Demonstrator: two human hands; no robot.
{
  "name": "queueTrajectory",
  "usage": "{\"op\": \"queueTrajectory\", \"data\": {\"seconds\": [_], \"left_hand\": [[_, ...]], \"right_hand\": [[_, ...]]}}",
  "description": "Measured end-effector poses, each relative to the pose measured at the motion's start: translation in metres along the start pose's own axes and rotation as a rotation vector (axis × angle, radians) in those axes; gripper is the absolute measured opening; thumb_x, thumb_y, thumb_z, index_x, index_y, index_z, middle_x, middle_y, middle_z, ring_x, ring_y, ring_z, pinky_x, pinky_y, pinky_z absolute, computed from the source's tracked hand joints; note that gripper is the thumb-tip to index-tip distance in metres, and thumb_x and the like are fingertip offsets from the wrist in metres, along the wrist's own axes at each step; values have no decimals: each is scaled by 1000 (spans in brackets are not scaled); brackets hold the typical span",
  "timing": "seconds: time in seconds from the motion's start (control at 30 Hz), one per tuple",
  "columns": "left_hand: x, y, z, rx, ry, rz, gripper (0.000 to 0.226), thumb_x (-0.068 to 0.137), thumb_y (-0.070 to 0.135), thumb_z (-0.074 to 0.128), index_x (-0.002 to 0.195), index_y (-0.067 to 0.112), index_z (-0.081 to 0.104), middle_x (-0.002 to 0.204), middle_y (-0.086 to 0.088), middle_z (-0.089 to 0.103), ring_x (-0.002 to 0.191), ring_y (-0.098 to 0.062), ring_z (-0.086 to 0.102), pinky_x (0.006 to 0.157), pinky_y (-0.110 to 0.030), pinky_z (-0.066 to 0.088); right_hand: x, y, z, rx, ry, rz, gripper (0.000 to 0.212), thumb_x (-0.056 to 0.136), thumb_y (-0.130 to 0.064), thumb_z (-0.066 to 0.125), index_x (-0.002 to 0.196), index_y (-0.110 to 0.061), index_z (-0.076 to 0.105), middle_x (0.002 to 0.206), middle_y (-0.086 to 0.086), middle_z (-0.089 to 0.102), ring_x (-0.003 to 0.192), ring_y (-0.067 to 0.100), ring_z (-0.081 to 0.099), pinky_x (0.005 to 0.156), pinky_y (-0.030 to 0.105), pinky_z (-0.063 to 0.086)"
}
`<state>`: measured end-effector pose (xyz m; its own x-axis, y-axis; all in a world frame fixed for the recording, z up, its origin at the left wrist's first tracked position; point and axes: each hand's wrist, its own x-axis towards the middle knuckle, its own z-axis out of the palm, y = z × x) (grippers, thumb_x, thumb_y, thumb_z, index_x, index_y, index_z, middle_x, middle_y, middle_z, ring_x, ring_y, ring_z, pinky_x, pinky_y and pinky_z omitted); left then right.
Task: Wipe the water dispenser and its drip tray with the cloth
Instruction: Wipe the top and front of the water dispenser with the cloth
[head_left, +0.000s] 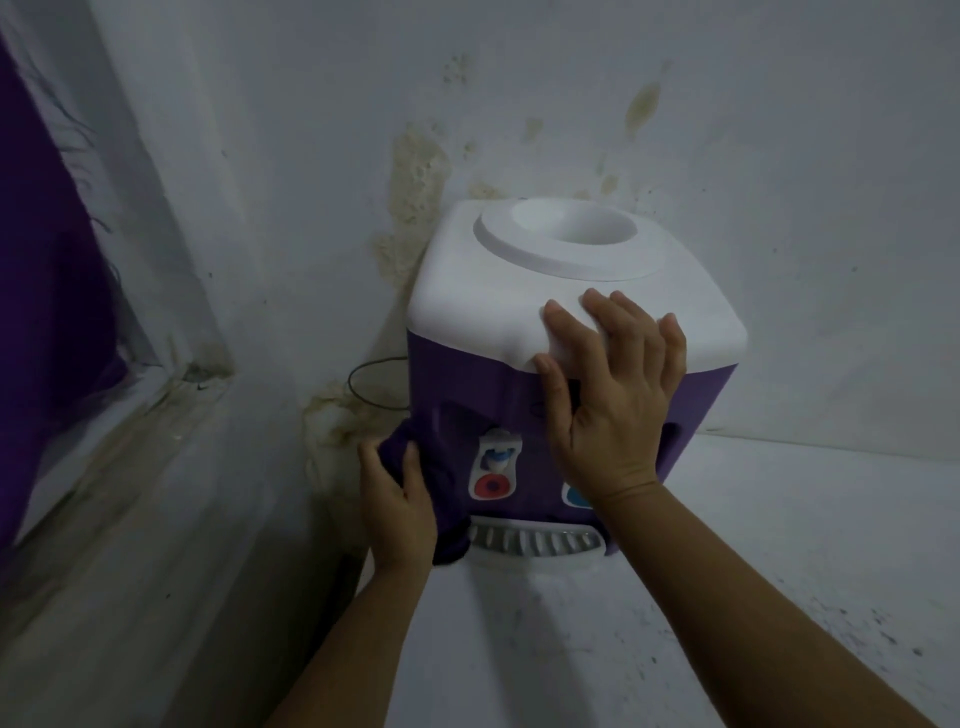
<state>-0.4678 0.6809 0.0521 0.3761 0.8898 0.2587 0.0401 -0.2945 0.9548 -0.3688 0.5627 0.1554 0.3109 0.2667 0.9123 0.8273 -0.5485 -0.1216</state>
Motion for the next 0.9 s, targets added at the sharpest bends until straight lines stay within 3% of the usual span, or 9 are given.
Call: {"op": "queueTrajectory", "data": {"seconds": [0.1, 0.2, 0.27, 0.37, 0.47, 0.6, 0.67, 0.8, 0.9], "left_hand": [[-9, -27, -5, 50, -51, 20, 18, 96, 20, 50, 110, 8, 50, 96, -1, 59, 87, -23, 63, 66, -21, 47], [-1, -21, 0, -4, 14, 88, 18, 95, 19, 51, 112, 14, 49, 97, 11, 57, 85, 1, 59, 63, -12, 49], [1, -23, 8, -13, 27, 84, 18, 96, 19, 49, 114, 15, 48, 98, 14, 54, 86, 7, 55, 64, -7, 49], [-6, -42, 9, 33, -36, -24, 18, 98, 20, 43, 115, 14, 45, 105, 0, 58, 87, -11, 60, 66, -14, 47], [-11, -62, 3, 171, -79, -119, 28, 99, 20, 42, 122, 4, 44, 113, -16, 59, 96, -29, 61, 73, -33, 53], [-10, -44, 13, 65, -7, -42, 25, 97, 26, 44, 117, 12, 41, 105, -5, 56, 83, -14, 60, 60, -13, 46], [-15, -41, 21, 58, 13, -68, 19, 97, 24, 43, 114, 14, 39, 101, -1, 54, 78, -7, 58, 57, -12, 45], [-26, -64, 16, 180, -98, -225, 21, 99, 20, 41, 117, 9, 41, 100, -8, 56, 88, -24, 62, 71, -32, 52], [-28, -72, 6, 233, -207, -360, 32, 98, 26, 44, 125, 8, 41, 103, -3, 55, 89, -20, 58, 73, -33, 48]], "right_hand": [[0, 1, 0, -3, -1, -7, 32, 94, -35, 47, 123, -21, 53, 126, 14, 57, 126, 29, 43, 111, 52, 22], [0, 2, 2, -15, 17, -16, 32, 95, -36, 45, 122, -21, 52, 125, 14, 58, 125, 29, 44, 111, 51, 22], [-1, 3, 4, -15, 22, -20, 32, 95, -36, 44, 122, -21, 52, 124, 14, 58, 125, 28, 44, 111, 51, 22], [-1, 4, 5, -23, 28, -28, 31, 96, -37, 43, 123, -22, 51, 124, 14, 58, 125, 28, 44, 111, 51, 23], [-2, 5, 6, -25, 31, -33, 32, 95, -37, 44, 123, -23, 49, 124, 14, 58, 125, 28, 44, 111, 51, 23], [-1, 5, 7, -26, 42, -35, 32, 95, -37, 44, 123, -23, 50, 123, 15, 59, 124, 28, 44, 110, 50, 23], [-2, 5, 7, -22, 47, -34, 31, 95, -37, 44, 122, -23, 51, 123, 15, 59, 124, 28, 44, 110, 50, 24], [-2, 3, 5, -15, 35, -28, 32, 95, -36, 45, 123, -22, 50, 124, 14, 59, 124, 28, 43, 110, 51, 23], [-1, 2, 2, 14, 23, -26, 33, 93, -34, 49, 123, -20, 54, 126, 15, 57, 126, 28, 42, 111, 52, 22]]}}
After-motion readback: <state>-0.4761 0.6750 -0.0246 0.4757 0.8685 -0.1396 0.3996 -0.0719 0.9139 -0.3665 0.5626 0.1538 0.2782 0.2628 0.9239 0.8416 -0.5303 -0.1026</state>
